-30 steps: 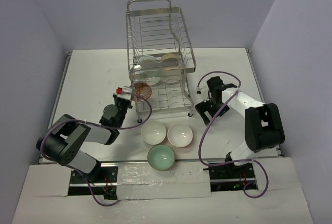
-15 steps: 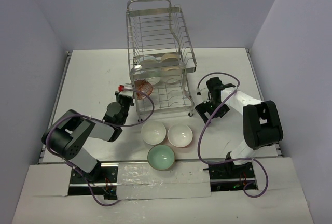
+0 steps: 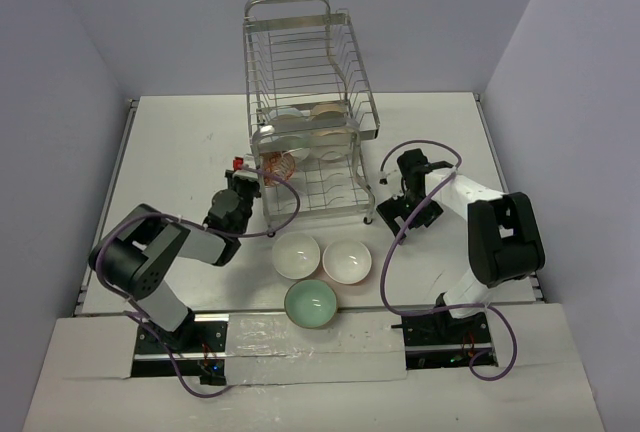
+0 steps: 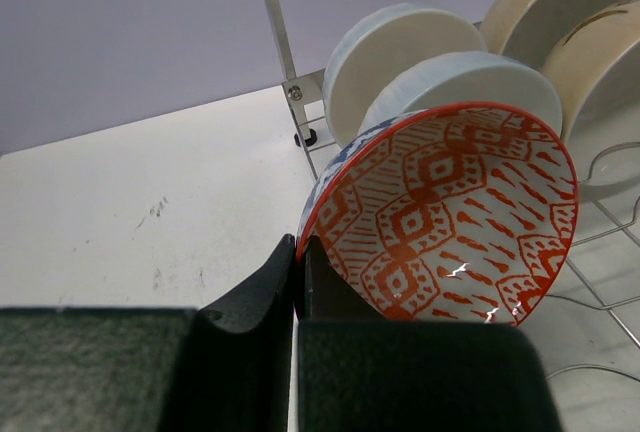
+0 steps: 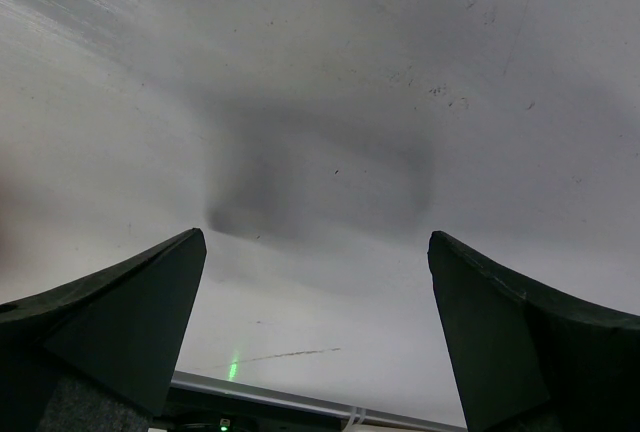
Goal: Load the bowls into the dish rack
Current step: Insert the bowl into the dish rack.
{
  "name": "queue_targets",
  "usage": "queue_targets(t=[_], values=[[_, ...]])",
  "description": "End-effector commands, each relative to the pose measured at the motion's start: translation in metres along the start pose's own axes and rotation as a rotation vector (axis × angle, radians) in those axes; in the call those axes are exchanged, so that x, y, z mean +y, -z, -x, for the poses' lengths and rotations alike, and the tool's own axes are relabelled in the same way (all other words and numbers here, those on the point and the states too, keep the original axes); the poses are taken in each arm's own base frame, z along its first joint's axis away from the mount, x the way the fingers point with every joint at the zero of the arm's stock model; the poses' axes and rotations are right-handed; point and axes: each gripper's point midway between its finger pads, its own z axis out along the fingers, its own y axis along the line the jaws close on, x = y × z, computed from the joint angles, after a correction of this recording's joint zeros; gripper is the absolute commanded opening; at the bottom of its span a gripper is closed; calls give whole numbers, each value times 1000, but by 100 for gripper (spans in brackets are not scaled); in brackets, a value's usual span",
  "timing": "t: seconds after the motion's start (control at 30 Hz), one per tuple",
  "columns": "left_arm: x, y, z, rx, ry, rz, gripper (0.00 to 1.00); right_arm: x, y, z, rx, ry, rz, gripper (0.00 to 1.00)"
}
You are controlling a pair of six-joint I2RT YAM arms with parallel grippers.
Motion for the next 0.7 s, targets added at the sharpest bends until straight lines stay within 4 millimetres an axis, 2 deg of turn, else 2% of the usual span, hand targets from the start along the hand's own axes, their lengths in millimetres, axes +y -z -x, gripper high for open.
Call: queue_targets(t=[0.0, 0.27, 0.5, 0.67], values=[[-3, -13, 52, -184, 18, 14, 0, -6, -2, 2, -8, -13, -19, 100], [-17, -15, 54, -210, -43, -22, 0, -7, -3, 1, -1, -16, -25, 100], [-21, -19, 53, -221, -108, -23, 0, -8, -3, 1, 3, -17, -26, 100], [-25, -20, 58, -266, -153, -21, 0, -8, -3, 1, 3, -16, -27, 100]])
